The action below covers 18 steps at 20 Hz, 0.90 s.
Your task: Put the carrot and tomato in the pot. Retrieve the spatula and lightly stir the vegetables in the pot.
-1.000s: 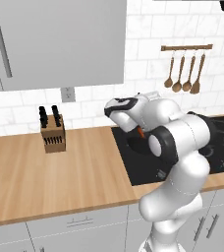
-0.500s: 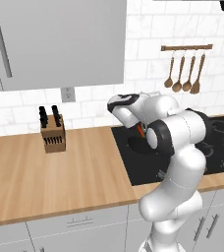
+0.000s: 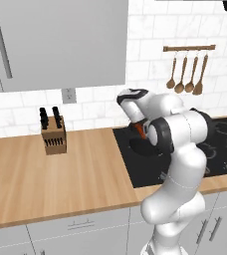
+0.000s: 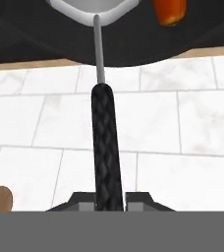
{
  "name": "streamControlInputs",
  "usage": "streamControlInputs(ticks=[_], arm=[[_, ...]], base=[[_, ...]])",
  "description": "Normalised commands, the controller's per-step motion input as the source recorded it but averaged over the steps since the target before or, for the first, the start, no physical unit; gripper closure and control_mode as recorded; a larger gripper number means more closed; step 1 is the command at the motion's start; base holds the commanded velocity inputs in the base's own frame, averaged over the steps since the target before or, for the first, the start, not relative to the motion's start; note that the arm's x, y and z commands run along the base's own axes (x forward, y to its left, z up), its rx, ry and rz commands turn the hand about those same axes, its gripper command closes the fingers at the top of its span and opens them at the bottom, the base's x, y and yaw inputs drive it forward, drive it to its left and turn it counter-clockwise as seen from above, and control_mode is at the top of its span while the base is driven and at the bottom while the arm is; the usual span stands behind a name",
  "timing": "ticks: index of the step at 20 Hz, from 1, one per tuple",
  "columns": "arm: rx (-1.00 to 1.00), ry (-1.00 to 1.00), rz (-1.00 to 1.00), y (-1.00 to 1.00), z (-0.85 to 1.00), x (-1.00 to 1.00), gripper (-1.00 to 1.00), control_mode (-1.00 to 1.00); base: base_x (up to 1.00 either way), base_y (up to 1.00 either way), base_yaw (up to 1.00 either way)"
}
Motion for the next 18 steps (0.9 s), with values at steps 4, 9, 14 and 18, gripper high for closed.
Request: streamControlInputs(ticks=[4, 9, 14, 18], arm=[[0.28, -0.10, 0.13, -0.17, -0.89, -0.03, 1.00, -1.00], [0.17, -0.39, 0.13, 0.00, -0.06, -0.32, 1.00, -1.00], [0.07, -0.26, 0.02, -0.32, -0.17, -0.10, 1.00, -1.00], [0.00, -0.05, -0.01, -0.50, -0.78, -0.10, 1.00, -1.00]], base=[[0.00, 0.00, 0.00], [0.00, 0.00, 0.00], [0.00, 0.00, 0.00], [0.00, 0.00, 0.00]])
